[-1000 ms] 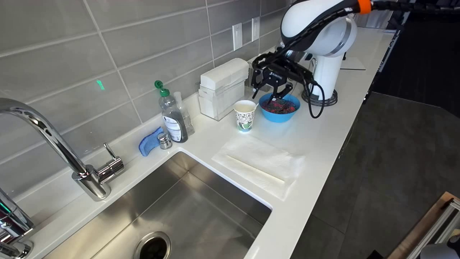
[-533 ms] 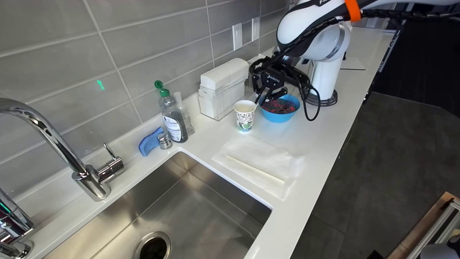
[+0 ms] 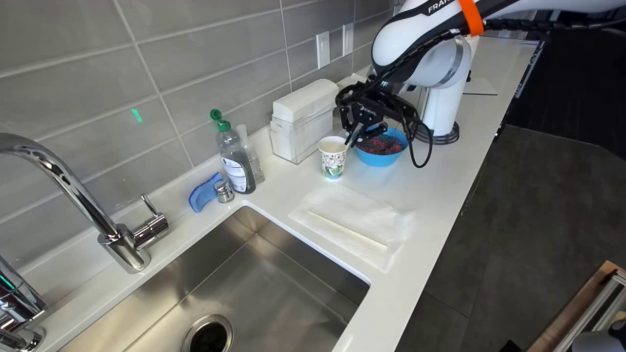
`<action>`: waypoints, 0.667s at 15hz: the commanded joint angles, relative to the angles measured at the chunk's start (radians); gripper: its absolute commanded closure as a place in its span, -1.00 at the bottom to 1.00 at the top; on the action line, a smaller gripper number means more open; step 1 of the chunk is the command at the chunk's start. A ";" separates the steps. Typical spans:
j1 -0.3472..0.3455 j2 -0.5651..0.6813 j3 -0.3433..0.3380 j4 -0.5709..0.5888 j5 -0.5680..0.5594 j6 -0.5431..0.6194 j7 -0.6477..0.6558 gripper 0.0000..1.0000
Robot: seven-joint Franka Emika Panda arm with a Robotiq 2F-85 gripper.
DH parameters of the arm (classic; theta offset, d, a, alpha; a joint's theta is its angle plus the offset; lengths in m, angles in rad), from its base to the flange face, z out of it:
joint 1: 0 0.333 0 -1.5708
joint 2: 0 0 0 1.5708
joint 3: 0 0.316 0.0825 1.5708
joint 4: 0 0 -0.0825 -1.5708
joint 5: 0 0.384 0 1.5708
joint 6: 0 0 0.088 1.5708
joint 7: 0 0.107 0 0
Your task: Pick up the white knife, then place it on the paper towel
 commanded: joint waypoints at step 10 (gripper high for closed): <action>0.032 0.001 -0.008 0.007 -0.097 0.022 0.031 0.98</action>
